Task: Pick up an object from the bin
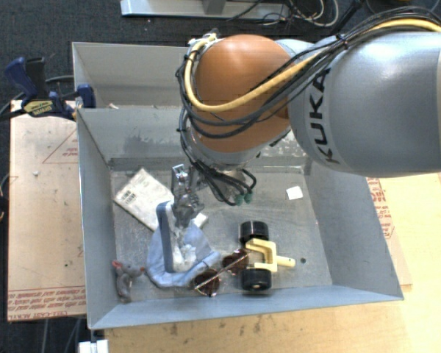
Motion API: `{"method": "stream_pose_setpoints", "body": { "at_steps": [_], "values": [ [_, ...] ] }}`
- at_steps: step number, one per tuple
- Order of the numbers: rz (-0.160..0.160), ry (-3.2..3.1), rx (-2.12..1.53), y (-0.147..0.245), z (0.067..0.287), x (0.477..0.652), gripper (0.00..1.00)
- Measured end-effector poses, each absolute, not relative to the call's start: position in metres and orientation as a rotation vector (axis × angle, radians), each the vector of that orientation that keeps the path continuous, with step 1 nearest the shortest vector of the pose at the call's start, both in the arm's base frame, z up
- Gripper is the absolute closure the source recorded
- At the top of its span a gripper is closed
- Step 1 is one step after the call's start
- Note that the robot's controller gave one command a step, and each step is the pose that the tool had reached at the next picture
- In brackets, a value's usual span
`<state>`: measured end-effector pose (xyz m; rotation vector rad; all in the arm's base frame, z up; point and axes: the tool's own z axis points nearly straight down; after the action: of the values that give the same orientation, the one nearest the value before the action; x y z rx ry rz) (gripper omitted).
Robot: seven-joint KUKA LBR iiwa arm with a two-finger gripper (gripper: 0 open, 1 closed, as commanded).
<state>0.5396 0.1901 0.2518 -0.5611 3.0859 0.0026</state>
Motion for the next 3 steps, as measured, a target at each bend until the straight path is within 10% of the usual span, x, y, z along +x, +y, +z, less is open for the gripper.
{"method": "stream_pose_setpoints", "body": {
  "at_steps": [2,3],
  "values": [
    [0.004,3.059,-0.676,0.233,0.2,0.527,1.0],
    [0.002,3.018,-0.871,0.25,0.185,0.483,0.0]
  ]
}}
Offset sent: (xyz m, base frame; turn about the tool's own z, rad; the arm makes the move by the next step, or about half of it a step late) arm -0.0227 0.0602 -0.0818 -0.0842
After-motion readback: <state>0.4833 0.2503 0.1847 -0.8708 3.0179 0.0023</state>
